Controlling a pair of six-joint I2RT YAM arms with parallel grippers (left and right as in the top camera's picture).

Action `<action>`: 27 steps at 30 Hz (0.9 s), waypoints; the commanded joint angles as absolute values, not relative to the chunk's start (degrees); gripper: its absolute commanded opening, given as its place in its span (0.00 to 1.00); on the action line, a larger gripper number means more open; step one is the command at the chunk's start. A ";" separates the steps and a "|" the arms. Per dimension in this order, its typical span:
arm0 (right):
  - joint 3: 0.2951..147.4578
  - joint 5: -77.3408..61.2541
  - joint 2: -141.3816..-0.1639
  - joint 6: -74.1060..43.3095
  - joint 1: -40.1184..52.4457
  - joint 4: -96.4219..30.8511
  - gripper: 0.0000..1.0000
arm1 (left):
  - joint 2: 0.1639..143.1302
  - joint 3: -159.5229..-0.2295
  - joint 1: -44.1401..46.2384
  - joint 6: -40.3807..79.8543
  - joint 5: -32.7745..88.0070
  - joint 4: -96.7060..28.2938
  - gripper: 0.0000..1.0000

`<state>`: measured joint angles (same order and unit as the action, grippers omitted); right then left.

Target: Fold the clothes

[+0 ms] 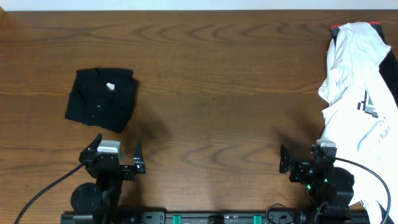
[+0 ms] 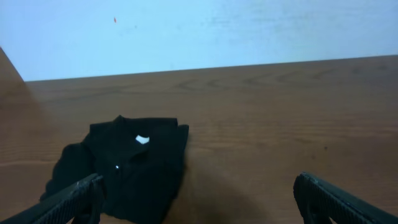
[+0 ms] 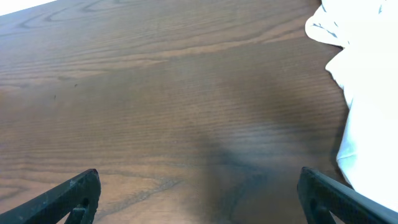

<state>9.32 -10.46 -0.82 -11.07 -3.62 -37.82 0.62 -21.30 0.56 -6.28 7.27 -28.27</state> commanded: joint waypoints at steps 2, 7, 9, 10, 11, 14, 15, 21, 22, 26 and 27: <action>9.15 -10.50 -0.32 -10.63 -2.98 -37.74 0.99 | 0.12 -18.26 0.69 -7.05 6.83 -27.35 0.98; 9.15 -10.50 -0.32 -10.63 -2.98 -37.74 0.99 | 0.12 -14.55 0.69 -7.03 6.83 -25.47 0.98; 9.15 -10.50 -0.32 -10.63 -2.98 -37.74 0.99 | 0.12 -13.61 0.69 -7.01 6.85 -24.80 0.98; 9.15 -10.50 -0.32 -10.63 -2.98 -37.71 0.99 | 0.12 -13.23 0.69 -7.01 6.83 -24.58 0.98; 9.15 -10.50 -0.32 -10.63 -2.98 -37.71 0.99 | 0.12 -12.86 0.71 -7.01 6.83 -24.51 0.98; 9.15 -10.50 -0.32 -10.63 -2.98 -37.74 0.99 | 0.12 -11.79 0.73 -7.01 6.83 -24.51 0.98; 9.15 -10.50 -0.32 -10.63 -2.98 -37.71 0.99 | 0.12 -11.33 0.73 -7.03 6.83 -24.51 0.98; 9.15 -10.50 -0.32 -10.63 -2.98 -37.71 0.99 | 0.12 -8.54 0.73 -6.98 6.85 -23.86 0.98; 9.15 -10.50 -0.32 -10.63 -2.98 -37.71 0.99 | 0.12 -8.03 0.73 -6.92 6.83 -23.77 0.98; 9.15 -10.50 -0.32 -10.63 -2.98 -37.71 0.99 | 0.12 -6.90 0.73 -6.81 6.92 -23.29 0.98; 9.15 -10.50 -0.32 -10.63 -2.98 -37.74 0.99 | 0.12 -6.85 0.73 -6.81 6.98 -23.18 0.98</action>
